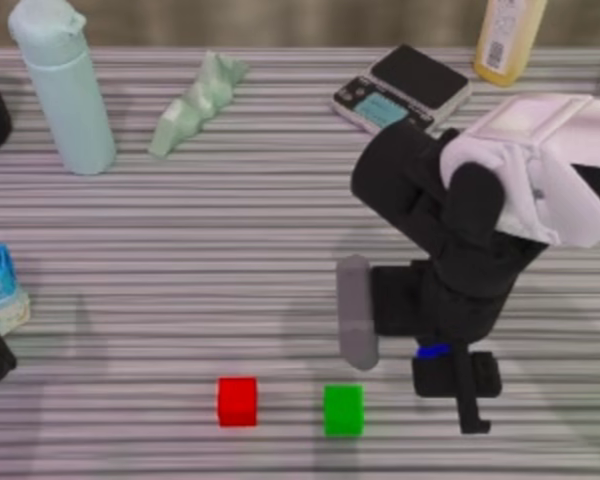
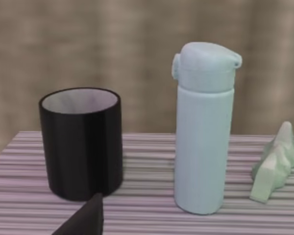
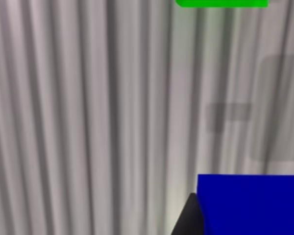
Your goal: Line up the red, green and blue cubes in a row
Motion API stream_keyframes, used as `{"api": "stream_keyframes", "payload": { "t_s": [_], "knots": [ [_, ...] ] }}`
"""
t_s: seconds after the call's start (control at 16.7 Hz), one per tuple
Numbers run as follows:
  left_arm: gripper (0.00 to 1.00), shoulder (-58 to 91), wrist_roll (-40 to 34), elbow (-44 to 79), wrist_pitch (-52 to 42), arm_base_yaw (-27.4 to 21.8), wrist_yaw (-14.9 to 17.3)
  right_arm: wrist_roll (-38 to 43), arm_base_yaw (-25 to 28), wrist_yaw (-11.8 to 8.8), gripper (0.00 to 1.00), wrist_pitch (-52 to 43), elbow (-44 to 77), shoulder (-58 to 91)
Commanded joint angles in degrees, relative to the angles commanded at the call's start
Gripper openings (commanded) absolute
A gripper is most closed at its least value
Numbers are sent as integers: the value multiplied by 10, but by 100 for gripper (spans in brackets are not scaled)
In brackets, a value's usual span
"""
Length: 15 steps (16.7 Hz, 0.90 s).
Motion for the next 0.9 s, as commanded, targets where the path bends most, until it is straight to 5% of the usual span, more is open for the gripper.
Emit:
{"api": "stream_keyframes", "payload": {
  "t_s": [0.84,0.9],
  "knots": [
    [100,0,0,0,0,0,0,1,3,1,0,156,-96,59],
    [100,0,0,0,0,0,0,1,3,1,8,156,-96,59]
  ]
}}
